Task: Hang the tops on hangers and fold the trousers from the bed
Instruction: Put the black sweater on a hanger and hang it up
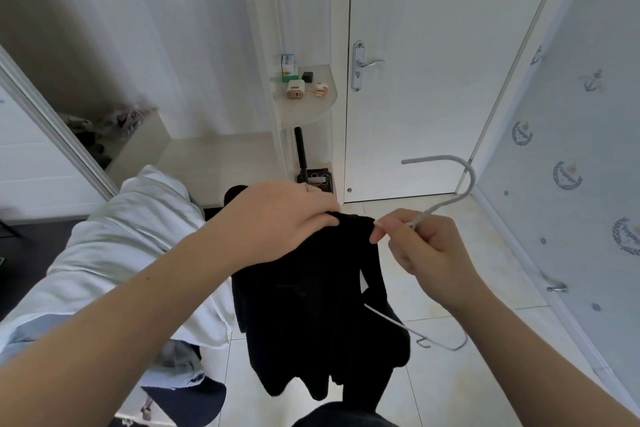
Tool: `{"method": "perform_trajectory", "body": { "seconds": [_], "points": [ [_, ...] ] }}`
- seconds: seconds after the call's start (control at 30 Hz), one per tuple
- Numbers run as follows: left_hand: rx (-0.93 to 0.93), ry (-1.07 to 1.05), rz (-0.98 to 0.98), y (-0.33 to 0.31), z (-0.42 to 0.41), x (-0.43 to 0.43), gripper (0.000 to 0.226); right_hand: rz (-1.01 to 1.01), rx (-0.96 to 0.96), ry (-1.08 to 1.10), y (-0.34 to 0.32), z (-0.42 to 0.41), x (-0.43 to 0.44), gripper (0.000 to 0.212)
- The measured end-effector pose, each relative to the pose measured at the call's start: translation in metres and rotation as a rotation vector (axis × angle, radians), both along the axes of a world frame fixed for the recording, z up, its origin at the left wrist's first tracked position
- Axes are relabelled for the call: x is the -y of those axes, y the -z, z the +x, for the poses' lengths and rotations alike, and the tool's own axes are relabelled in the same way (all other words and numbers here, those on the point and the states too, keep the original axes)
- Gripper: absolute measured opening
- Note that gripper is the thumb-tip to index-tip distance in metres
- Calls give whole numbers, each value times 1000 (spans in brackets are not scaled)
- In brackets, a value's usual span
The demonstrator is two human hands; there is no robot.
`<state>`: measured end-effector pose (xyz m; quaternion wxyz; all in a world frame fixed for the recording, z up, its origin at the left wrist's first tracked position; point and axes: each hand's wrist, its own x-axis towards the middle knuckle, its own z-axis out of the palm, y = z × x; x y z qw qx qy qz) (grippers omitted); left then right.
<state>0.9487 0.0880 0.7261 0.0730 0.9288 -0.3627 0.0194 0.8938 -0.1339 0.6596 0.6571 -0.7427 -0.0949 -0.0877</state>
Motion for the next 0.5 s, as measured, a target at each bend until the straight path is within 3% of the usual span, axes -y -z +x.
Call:
{"method": "perform_trajectory", "body": {
  "seconds": [0.2,0.33,0.4,0.5],
  "points": [
    [107,-11,-114,13,-22,23,28,0,98,49,-10,13,-11,40],
    [34,-92,-156,20,-23,27,31,3,93,112,-6,20,-16,39],
    [-26,-136,-197,27,-21,23,28,47,138,205,0,20,-10,36],
    [-73,-249,-352,42,-20,15,22,-55,253,429,18,8,4,22]
  ]
}}
